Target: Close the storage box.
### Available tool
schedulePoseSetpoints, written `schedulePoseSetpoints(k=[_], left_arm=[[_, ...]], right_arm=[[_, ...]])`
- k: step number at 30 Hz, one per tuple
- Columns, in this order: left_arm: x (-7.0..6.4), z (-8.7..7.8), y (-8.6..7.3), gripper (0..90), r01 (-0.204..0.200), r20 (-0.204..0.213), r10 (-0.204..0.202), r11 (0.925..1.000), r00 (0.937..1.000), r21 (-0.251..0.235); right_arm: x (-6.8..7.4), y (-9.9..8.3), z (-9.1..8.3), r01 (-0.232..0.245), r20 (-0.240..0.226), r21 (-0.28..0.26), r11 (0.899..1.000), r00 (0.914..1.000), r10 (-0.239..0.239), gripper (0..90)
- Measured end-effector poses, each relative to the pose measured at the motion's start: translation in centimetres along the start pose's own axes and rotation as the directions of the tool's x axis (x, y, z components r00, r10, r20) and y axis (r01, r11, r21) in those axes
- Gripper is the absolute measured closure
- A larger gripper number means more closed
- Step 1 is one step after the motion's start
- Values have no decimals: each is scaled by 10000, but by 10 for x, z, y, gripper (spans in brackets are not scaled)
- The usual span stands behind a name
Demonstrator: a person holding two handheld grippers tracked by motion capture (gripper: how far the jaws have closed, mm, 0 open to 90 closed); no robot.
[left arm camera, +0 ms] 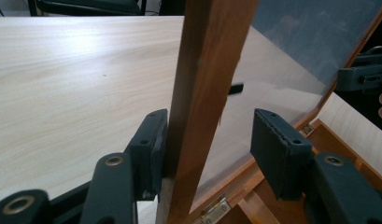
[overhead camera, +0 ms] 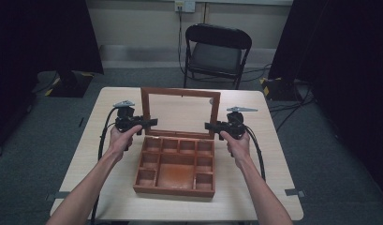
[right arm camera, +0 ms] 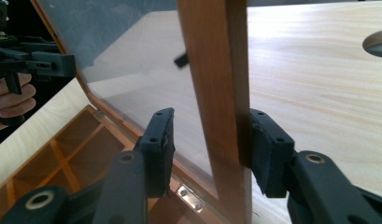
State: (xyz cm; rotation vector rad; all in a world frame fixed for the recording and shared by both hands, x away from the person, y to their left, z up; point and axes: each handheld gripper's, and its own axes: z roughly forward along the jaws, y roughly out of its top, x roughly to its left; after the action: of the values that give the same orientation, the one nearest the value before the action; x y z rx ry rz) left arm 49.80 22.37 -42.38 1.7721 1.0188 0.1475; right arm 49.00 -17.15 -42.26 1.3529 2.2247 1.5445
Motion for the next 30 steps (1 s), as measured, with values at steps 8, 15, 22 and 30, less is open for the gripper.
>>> schedulePoseSetpoints(k=[8,15,22,30], left_arm=[[-9,-14,4,452,-134,221,136,9999,9997,-91],[-18,-27,3,444,-442,407,453,9987,9981,-261],[-24,-33,1,443,-774,468,778,9970,9959,-98],[-31,-41,-3,412,-670,495,680,9975,9965,-218]], right_arm=[[10,4,-9,46,-2,-53,10000,10000,-46,507],[21,5,-18,-47,1,-300,9995,10000,47,421],[24,3,-21,-128,-276,40,9999,9995,129,378],[24,-2,-30,-186,-8,220,9996,9998,187,328]])
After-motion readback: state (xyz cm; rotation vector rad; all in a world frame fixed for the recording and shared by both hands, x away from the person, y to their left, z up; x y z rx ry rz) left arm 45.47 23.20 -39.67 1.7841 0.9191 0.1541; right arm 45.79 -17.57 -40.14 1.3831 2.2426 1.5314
